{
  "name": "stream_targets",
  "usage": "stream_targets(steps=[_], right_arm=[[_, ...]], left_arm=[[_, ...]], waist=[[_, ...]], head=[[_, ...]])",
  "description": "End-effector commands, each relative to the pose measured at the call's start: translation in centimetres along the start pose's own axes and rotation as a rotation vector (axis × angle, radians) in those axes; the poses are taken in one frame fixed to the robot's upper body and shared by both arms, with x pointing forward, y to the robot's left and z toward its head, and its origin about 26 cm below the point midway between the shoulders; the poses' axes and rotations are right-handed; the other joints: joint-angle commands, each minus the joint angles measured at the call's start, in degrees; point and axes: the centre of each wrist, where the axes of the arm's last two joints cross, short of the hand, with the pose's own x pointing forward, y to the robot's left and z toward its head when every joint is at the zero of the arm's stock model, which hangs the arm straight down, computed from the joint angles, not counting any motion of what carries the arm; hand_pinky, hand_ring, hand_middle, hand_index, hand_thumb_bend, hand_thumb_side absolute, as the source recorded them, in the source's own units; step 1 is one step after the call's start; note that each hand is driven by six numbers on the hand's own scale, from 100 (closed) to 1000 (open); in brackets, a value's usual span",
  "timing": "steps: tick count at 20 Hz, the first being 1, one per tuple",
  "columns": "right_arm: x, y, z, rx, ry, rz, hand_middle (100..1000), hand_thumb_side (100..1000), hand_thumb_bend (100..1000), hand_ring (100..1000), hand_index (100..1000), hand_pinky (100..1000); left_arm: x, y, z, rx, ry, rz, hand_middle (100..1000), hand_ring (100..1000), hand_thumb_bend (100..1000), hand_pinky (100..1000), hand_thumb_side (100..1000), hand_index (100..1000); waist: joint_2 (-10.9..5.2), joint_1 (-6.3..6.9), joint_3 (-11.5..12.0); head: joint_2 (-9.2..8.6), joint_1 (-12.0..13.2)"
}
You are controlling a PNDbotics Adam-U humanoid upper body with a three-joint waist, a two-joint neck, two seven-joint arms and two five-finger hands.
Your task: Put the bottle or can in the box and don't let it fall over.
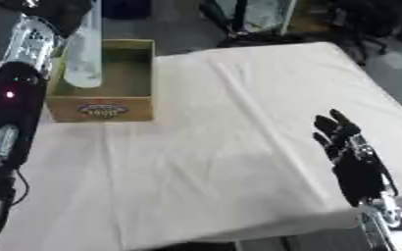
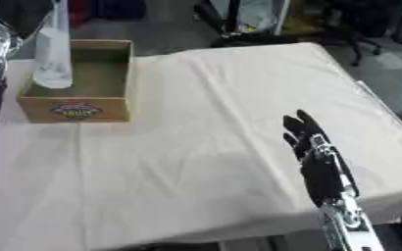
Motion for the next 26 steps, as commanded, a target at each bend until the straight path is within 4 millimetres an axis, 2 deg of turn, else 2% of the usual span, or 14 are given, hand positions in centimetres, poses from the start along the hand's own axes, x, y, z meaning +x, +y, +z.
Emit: stream_targets(steps=[1,6,13,15,17,20,22,26], right_arm=[[1.1,1.2,-1.5,0.065,-0.05,-0.014,859,779,100,981,967,1000],[1.2,1.7,-1.9,0.082,-0.058,-0.021,858,785,100,981,967,1000],[1.2,1.2,-1.6,0.061,-0.053,-0.007,859,786,100,982,967,1000],[1.2,0.8,-1.4,0.052,-0.049,0.002,859,786,100,982,967,1000],[1.1,0.3,-1.0,0.036,-0.04,0.015,860,787,100,982,967,1000],[1.1,-0.7,-0.2,0.007,-0.025,0.039,861,790,100,983,968,1000],[1.0,-1.3,0.3,-0.011,-0.015,0.056,862,791,100,983,968,1000],[0.9,-2.2,1.4,-0.043,0.006,0.074,864,793,100,984,968,1000]], left_arm=[[2.0,1.7,0.3,0.065,-0.021,-0.081,237,263,520,573,978,1000],[-0.2,5.3,2.1,0.192,0.07,-0.119,240,258,541,590,1000,1000],[-1.9,7.8,4.4,0.286,0.132,-0.141,239,250,541,597,1000,1000],[-2.1,8.0,5.2,0.285,0.126,-0.132,237,247,544,589,1000,1000],[-1.9,7.5,5.8,0.247,0.097,-0.112,237,251,546,577,982,1000],[-1.1,5.5,7.2,0.138,0.028,-0.071,239,267,538,562,934,1000],[-0.8,3.8,8.7,0.067,-0.024,-0.04,240,265,546,552,909,1000],[-1.5,0.3,12.5,-0.003,-0.122,0.018,242,272,544,551,895,1000]], waist=[[-0.1,0.05,-0.8],[0.69,0.12,-1.5],[0.14,0.26,-0.1],[-0.25,0.41,0.7],[-0.75,0.74,1.9],[-1.53,1.19,3.9],[-2.11,1.47,5.5],[-2.83,1.86,8.7]], head=[[-0.15,2.0],[-0.15,3.2],[-0.15,2.3],[-0.15,1.7],[-0.15,0.8],[-0.15,-0.4],[-0.15,-1.2],[-0.15,-2.8]])
